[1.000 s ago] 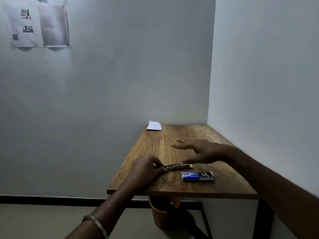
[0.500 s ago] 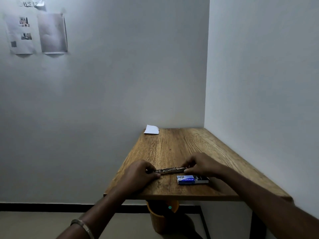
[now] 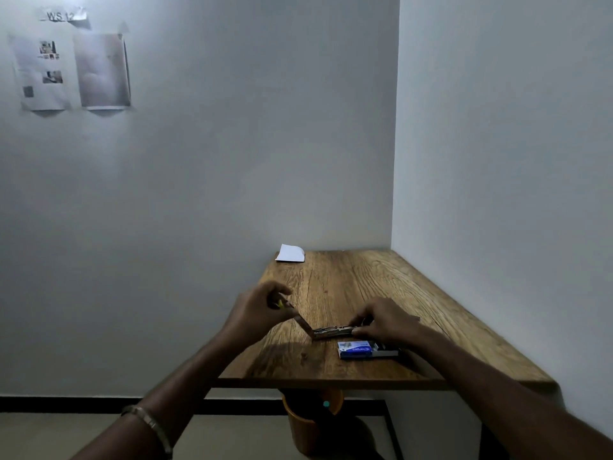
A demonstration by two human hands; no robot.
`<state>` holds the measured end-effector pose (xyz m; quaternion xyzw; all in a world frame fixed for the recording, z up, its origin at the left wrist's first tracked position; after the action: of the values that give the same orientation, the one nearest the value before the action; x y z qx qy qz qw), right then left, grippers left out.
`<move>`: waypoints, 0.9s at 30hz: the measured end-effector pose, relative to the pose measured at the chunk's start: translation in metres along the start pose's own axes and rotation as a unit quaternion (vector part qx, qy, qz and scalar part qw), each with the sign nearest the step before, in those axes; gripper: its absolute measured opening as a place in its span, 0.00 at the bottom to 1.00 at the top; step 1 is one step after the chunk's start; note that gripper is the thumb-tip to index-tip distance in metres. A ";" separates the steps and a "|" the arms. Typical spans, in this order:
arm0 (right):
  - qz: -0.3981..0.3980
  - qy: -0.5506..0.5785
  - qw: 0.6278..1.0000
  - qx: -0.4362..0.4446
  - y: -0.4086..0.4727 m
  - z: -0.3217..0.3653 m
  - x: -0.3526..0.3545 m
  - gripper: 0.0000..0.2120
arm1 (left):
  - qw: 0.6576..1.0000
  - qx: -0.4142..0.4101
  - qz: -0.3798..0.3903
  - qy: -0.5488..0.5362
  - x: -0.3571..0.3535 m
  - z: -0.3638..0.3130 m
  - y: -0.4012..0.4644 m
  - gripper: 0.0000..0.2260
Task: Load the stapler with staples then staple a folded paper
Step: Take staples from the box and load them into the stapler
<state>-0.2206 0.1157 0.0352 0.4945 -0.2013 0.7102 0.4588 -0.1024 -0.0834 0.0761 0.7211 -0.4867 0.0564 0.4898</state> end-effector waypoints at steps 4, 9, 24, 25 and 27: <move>-0.005 -0.004 1.000 -0.003 0.002 -0.001 -0.001 0.10 | 0.999 -0.014 -0.016 -0.048 -0.023 -0.022 0.016 0.18; -0.008 0.006 1.000 -0.009 0.001 -0.004 -0.001 0.10 | 0.998 -0.022 0.015 -0.060 -0.065 -0.029 0.022 0.14; 0.038 0.057 0.998 0.000 0.001 0.012 0.002 0.09 | 0.993 0.048 0.033 -0.100 -0.080 0.003 0.003 0.12; 0.040 0.087 0.995 -0.008 0.002 0.013 0.005 0.08 | 0.992 0.056 0.032 -0.112 -0.080 0.003 0.002 0.13; 0.035 0.147 0.988 -0.024 0.004 0.014 0.010 0.09 | 0.989 0.074 0.032 -0.124 -0.080 0.005 0.000 0.19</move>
<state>-0.2175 0.1076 0.0510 0.3658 -0.1662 0.7858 0.4702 -0.1458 -0.0353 0.0291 0.7411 -0.5609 0.0184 0.3686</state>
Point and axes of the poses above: each hand's wrist, its own y-axis towards the middle knuckle, its own x-axis out of the back of the hand, z = x × y, the point moved 10 cm from there along y, towards the middle knuckle, and after that the axes turned 12 degrees about -x, right-handed, at the moved point
